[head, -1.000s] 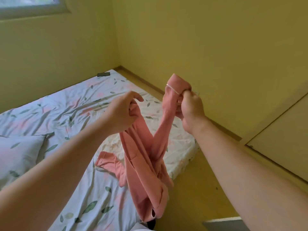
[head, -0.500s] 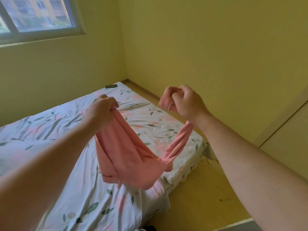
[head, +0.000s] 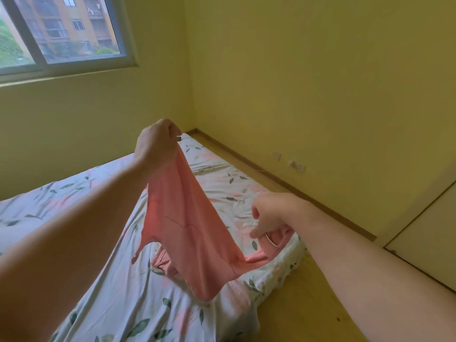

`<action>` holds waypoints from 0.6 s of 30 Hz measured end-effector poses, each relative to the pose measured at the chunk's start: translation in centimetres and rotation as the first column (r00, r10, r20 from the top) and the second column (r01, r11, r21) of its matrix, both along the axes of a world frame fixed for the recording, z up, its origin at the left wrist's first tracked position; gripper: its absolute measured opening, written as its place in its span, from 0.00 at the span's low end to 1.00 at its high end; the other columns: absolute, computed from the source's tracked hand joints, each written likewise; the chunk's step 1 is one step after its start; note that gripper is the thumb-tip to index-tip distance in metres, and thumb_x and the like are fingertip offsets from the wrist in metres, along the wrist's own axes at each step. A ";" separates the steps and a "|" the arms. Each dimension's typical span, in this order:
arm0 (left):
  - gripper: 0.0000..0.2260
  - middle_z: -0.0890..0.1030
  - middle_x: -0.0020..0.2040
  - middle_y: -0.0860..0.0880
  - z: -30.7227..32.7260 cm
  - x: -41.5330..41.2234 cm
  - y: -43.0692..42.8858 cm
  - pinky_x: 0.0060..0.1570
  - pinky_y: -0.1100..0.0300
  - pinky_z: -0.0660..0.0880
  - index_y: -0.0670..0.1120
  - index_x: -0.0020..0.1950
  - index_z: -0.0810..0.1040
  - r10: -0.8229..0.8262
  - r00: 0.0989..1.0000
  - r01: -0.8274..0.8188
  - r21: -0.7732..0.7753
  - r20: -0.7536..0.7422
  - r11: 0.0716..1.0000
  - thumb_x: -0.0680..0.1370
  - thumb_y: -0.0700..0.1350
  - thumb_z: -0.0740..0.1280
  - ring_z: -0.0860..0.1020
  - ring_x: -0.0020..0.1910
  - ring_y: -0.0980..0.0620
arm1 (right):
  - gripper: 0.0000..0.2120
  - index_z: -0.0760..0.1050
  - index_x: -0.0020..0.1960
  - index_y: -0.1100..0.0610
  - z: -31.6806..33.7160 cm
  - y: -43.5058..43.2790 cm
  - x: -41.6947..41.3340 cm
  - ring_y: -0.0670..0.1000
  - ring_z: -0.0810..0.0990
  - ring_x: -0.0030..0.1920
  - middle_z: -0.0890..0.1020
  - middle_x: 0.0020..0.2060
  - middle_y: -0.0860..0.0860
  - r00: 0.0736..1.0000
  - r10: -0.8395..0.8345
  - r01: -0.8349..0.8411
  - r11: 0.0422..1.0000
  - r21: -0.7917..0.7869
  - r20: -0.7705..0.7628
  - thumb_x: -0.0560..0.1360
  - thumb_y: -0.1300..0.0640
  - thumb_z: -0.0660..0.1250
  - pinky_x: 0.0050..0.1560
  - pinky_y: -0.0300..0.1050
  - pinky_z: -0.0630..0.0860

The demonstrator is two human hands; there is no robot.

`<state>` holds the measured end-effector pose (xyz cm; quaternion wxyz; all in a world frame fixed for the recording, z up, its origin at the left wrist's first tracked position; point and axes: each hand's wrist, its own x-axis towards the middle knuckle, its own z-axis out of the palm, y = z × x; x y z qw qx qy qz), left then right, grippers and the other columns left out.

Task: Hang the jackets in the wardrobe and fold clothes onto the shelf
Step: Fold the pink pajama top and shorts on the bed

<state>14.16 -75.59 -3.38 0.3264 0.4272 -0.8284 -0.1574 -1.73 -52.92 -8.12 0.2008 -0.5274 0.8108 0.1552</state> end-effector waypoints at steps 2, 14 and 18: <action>0.12 0.84 0.50 0.46 1.4 -0.6 -0.3 0.43 0.58 0.70 0.47 0.51 0.85 -0.022 0.985 0.050 0.161 -0.172 0.986 0.82 0.43 0.60 0.80 0.48 0.46 | 0.28 0.78 0.63 0.53 -0.2 -0.9 -0.4 0.49 0.85 0.39 0.86 0.44 0.47 1.000 0.005 -0.005 1.000 0.021 0.001 0.70 0.37 0.73 0.36 0.43 0.79; 0.24 0.78 0.39 0.46 5.8 -1.7 3.3 0.42 0.58 0.75 0.45 0.55 0.85 -0.523 0.726 0.685 0.536 -0.446 0.494 0.60 0.31 0.72 0.76 0.40 0.49 | 0.29 0.71 0.67 0.40 1.1 -7.4 1.0 0.47 0.80 0.54 0.78 0.61 0.53 0.727 0.210 0.303 0.756 -0.580 0.654 0.69 0.34 0.75 0.52 0.59 0.82; 0.26 0.80 0.44 0.49 4.8 -1.5 3.3 0.41 0.61 0.71 0.54 0.52 0.85 -0.567 0.786 0.617 0.368 -0.246 0.696 0.57 0.37 0.68 0.76 0.42 0.53 | 0.09 0.79 0.49 0.52 2.6 -8.0 1.9 0.48 0.77 0.34 0.78 0.33 0.51 0.600 0.155 0.493 0.701 -0.516 0.785 0.76 0.46 0.72 0.32 0.48 0.77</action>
